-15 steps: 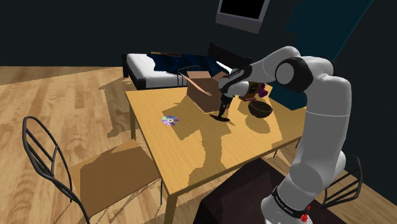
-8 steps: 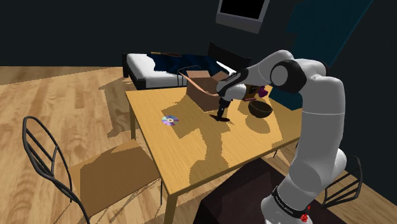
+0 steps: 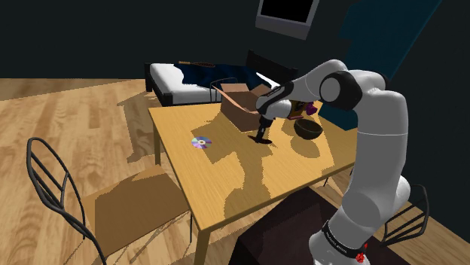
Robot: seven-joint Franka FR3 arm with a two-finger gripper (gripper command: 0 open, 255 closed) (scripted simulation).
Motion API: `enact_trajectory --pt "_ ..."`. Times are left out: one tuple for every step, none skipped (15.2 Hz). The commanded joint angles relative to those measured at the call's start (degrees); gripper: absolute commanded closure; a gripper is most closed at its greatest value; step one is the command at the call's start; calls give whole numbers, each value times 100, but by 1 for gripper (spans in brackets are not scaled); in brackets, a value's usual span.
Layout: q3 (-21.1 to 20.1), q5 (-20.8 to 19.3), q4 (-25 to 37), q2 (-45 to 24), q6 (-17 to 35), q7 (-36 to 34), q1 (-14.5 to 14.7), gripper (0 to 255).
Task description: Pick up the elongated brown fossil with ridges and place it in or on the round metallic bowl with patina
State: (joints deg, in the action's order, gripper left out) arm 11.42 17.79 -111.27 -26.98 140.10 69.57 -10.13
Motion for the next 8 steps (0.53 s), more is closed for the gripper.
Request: enact_trajectory --pt "-5 1 -7 -11 -8 1 2 255" --pt "-5 -1 -3 -10 -13 -2 3 255" --pt "-5 0 -4 -10 -11 -1 3 255" --pt "-5 3 -2 -17 -7 5 -1 255" --pt "-6 4 14 -29 -11 6 -4 255" --pt "-7 3 27 -36 -16 0 -1 255" --pt "-9 8 9 -39 3 8 -4 255" --pt "-12 13 -1 -42 17 12 -4 255"
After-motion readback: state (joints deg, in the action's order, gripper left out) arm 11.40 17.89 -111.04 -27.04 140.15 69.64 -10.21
